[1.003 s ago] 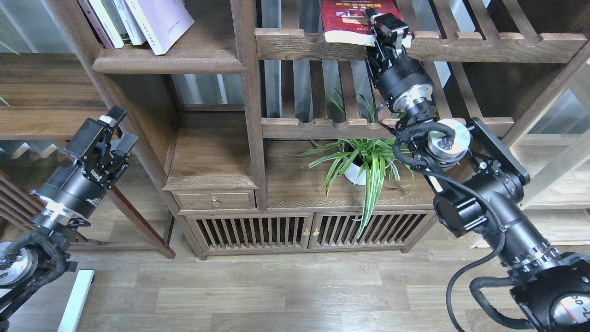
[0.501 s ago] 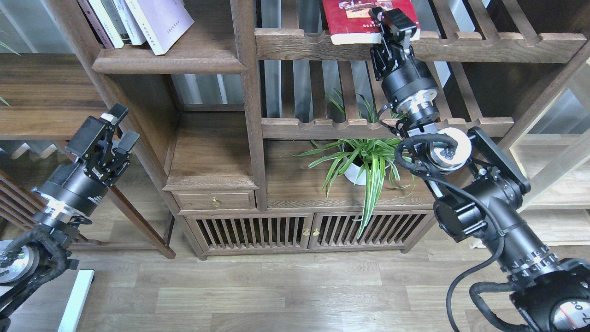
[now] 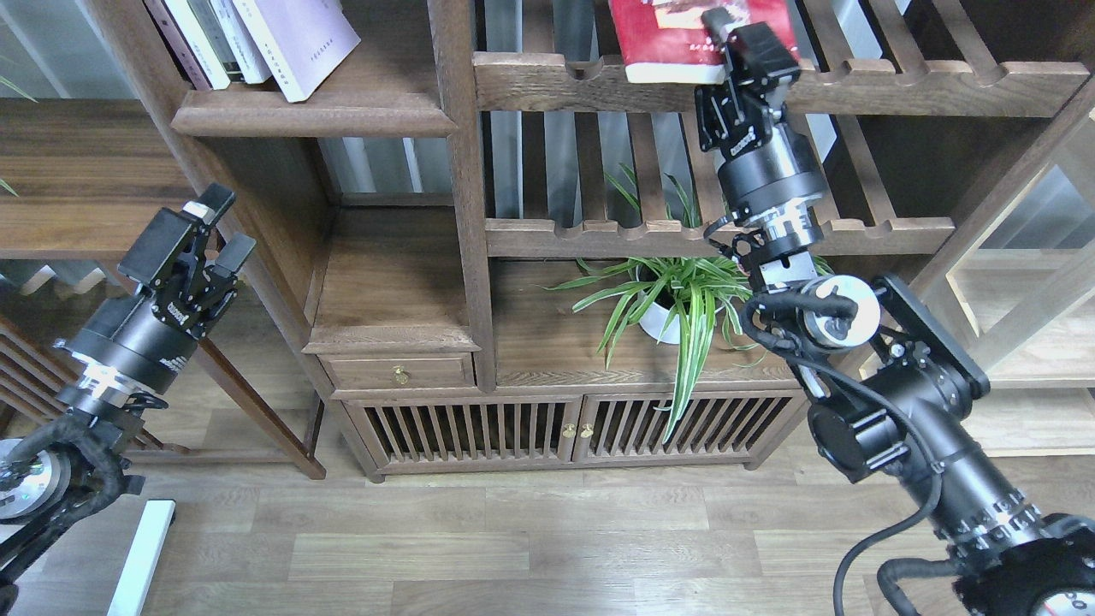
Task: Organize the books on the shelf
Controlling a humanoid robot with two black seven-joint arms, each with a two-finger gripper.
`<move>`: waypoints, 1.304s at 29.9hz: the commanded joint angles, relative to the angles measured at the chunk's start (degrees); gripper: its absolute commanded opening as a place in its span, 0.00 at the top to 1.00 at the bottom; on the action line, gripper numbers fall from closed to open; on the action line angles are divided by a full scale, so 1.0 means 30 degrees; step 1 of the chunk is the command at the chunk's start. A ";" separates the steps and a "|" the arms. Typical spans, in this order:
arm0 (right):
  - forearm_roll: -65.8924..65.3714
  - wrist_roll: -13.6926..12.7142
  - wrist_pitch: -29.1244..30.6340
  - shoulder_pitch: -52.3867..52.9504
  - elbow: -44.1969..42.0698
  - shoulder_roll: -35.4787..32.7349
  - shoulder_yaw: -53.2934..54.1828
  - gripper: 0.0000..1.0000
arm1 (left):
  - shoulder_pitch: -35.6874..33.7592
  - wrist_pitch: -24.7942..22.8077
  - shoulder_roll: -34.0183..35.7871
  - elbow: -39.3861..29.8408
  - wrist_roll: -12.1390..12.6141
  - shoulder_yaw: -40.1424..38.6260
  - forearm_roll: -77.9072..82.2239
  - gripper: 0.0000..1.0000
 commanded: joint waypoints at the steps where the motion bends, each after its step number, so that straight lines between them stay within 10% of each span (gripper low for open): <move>1: -0.0051 -0.0056 0.2157 -0.1027 0.0355 -0.0124 -0.0052 0.96 | -0.0309 0.0000 -0.0385 -0.0011 0.0001 0.0011 0.0249 0.02; 39: -0.2893 -0.0262 0.2157 -0.2611 0.0794 0.1867 -0.3304 0.98 | -0.5026 0.0000 -0.7563 0.0780 0.0059 0.0304 0.4467 0.02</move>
